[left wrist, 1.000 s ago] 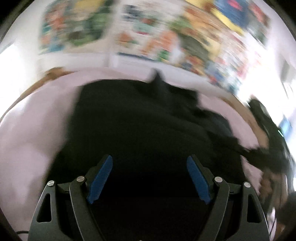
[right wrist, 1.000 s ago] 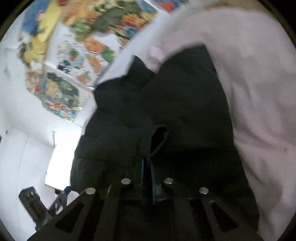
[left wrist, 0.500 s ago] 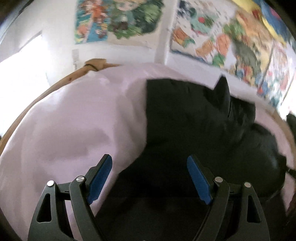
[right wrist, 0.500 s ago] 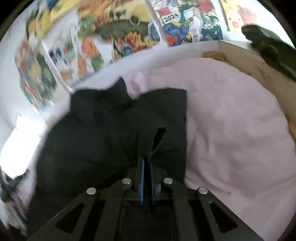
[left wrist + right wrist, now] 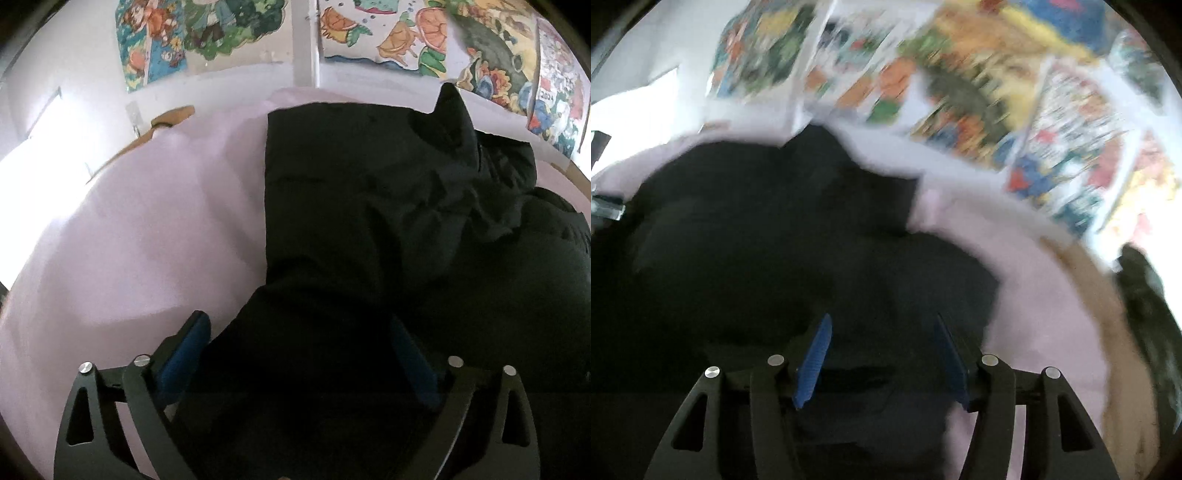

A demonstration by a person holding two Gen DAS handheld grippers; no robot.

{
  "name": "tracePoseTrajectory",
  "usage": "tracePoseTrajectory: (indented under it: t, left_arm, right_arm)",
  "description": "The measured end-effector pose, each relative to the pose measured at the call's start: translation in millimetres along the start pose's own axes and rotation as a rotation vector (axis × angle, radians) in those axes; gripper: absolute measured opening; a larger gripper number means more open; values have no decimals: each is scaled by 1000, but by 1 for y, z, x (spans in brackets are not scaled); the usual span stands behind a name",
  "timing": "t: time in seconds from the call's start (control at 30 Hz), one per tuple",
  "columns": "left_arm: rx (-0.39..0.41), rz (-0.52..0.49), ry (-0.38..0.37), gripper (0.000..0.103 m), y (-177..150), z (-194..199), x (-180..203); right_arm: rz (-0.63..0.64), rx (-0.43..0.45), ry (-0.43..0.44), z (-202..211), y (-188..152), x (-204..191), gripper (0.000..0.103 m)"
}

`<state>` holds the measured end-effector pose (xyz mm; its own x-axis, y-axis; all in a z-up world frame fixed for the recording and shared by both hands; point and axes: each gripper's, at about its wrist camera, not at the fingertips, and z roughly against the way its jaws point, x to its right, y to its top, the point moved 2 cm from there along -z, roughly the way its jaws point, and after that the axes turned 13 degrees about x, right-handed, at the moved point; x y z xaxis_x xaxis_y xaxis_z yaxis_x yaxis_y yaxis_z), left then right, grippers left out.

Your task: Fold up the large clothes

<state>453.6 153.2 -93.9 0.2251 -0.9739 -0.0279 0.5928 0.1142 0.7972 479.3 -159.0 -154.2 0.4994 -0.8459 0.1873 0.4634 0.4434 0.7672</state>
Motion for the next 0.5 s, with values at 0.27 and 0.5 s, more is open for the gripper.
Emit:
tracePoseTrajectory:
  t: [0.27,0.5]
  left_arm:
    - [6,5,-22,102,-9,-9,-1]
    - [12,6,-33,102,-16,-18,-1]
  right_arm:
    - [-93,-86,77,-43,-27,8,57]
    - [-89,-104,75,-54,-37,-1,57]
